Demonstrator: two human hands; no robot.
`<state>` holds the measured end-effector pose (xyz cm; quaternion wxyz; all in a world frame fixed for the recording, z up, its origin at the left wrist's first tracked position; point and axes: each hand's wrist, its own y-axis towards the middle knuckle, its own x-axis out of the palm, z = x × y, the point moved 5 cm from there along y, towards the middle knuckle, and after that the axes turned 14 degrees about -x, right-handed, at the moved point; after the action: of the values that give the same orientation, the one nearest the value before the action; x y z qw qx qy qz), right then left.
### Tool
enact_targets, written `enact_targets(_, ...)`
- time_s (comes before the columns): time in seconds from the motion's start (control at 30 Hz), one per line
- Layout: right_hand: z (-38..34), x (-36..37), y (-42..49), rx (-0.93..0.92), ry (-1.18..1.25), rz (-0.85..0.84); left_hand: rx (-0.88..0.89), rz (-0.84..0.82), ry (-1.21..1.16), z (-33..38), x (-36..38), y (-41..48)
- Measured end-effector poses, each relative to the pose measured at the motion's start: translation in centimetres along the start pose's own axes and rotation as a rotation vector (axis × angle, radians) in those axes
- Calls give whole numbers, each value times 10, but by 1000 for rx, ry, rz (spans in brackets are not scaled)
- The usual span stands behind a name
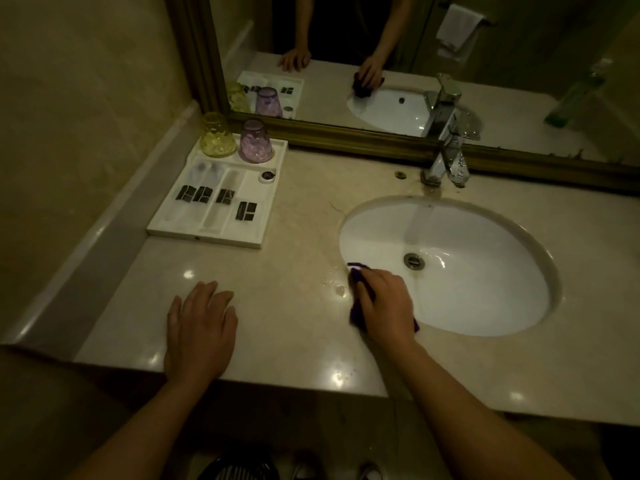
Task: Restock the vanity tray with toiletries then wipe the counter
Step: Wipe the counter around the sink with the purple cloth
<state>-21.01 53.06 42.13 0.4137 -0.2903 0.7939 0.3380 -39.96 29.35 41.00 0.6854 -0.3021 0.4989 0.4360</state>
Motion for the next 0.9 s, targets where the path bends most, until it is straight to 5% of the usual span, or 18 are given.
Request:
enact_targets(0.17, 21, -59, -22, 45, 44, 263, -11, -10, 19, 0, 5, 3)
enact_targets(0.37, -40, 12, -67, -38, -57, -145, -6, -12, 58, 5, 4, 1)
enact_targets(0.5, -88, 55, -50, -313, -127, -259, 9, -18, 58, 4, 4, 1)
enact_targets(0.6, -52, 35, -58, -388, -139, -200, 9, -26, 57, 0, 5, 3)
enact_targets(0.9, 117, -103, -85, 370, -114, 294, 4, 0, 47, 0, 5, 4)
